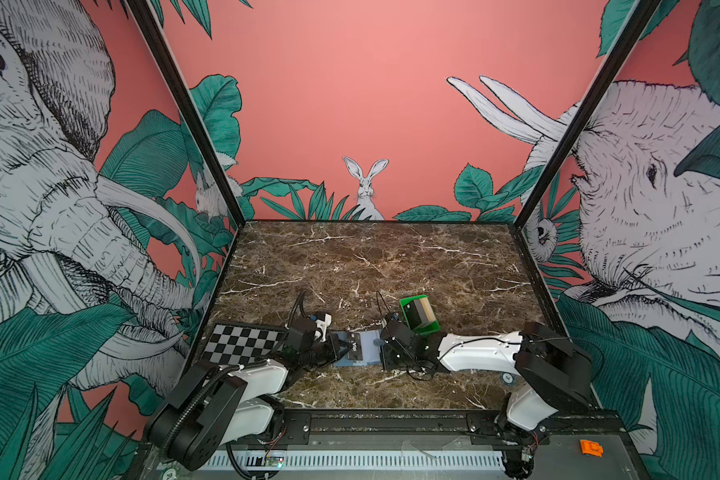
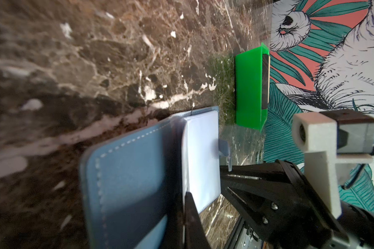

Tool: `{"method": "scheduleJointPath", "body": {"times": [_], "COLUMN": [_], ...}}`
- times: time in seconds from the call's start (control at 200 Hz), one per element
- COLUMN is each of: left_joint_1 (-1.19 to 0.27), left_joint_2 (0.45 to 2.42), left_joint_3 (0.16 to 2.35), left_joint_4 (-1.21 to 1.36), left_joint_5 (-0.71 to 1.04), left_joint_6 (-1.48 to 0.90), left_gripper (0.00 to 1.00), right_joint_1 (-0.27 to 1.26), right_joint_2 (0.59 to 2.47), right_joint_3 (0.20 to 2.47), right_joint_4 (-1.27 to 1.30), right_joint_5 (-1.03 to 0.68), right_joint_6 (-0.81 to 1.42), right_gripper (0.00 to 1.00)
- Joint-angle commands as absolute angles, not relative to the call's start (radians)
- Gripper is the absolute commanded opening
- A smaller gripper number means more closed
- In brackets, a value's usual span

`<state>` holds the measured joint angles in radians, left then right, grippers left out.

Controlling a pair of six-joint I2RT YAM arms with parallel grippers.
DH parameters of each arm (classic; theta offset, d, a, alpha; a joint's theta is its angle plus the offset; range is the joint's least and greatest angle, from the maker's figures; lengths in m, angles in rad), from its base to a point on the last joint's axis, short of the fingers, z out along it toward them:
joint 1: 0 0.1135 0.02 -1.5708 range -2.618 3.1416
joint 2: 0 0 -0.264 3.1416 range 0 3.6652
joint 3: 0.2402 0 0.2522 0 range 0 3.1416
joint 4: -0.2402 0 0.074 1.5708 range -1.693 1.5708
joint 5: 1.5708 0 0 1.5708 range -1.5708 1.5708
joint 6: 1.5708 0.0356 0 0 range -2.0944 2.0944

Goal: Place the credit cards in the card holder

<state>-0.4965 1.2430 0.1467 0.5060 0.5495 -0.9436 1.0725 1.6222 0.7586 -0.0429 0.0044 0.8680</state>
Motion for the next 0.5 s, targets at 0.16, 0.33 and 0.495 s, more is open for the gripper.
{"method": "scheduleJointPath", "body": {"times": [0.16,0.33,0.495], "left_joint_1": [-0.496,-0.497,-0.500], "left_joint_2": [1.262,1.267,1.276], "left_joint_3": [0.123,0.123,0.118], "left_joint_4": [0.530,0.539,0.528], "left_joint_5": [0.550,0.553,0.548], "left_joint_6": [-0.956,-0.966,-0.964], "left_gripper": [0.00,0.00,0.00], "right_joint_1": [1.078,1.078,1.078], "right_joint_2": [1.648,1.651,1.654], "right_joint_3": [0.769,0.771,0.771], "right_joint_4": [-0.037,-0.035,-0.032], "right_joint_5": [0.008,0.008,0.006], "right_joint_6": [0.874,0.874,0.875], "right_gripper": [0.17,0.17,0.17]}}
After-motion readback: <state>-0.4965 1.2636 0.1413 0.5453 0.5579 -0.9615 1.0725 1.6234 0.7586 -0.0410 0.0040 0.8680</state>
